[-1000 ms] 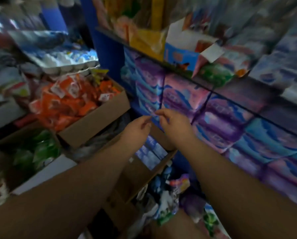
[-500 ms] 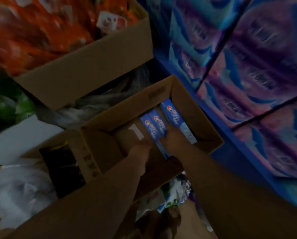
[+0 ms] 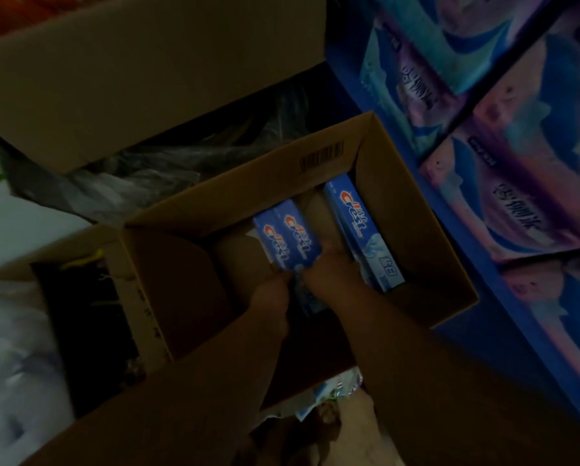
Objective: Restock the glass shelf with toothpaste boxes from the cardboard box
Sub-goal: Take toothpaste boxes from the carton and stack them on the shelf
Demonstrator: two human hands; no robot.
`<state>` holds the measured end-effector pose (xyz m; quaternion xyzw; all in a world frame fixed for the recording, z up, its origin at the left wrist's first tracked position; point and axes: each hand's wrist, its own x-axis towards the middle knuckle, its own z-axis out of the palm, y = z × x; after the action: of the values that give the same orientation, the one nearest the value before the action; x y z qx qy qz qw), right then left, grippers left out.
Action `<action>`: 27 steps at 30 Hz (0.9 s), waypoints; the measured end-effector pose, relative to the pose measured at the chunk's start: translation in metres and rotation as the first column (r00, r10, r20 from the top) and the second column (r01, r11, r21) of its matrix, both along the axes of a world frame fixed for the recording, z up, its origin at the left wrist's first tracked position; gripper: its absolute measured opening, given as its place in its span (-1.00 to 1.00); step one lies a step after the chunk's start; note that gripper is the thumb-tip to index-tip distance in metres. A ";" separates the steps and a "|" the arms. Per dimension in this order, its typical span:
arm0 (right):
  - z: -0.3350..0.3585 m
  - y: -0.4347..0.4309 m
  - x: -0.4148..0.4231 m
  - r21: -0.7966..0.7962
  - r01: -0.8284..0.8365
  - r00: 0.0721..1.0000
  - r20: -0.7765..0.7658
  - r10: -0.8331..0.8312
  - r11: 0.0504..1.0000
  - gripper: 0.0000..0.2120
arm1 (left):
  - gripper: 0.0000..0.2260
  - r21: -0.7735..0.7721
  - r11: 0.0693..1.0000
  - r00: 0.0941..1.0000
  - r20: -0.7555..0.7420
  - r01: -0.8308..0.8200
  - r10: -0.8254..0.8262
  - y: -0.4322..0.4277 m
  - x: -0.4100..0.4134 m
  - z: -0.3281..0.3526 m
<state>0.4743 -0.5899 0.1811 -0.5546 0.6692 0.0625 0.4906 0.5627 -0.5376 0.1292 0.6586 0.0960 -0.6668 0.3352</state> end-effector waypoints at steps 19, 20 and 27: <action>0.238 0.016 -0.066 -0.094 -0.046 0.978 0.199 0.064 0.994 -0.13 | -0.67 -0.234 0.958 0.916 -0.325 0.163 -0.235 0.003 -0.010 0.215; 0.259 0.021 -0.074 -0.095 -0.018 0.974 0.223 0.039 0.995 -0.14 | -0.68 -0.293 0.944 0.917 -0.315 0.149 -0.243 0.000 -0.011 0.239; 0.444 0.056 -0.114 -0.355 -0.037 0.987 0.133 0.090 0.934 -0.11 | -0.61 -0.639 0.764 0.934 -0.212 0.089 -0.287 -0.049 0.003 0.424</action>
<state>0.3608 -0.5338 0.6249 -0.6578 0.6133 -0.0832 0.4293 0.5652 -0.5863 0.5533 0.4101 -0.1461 -0.7827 0.4449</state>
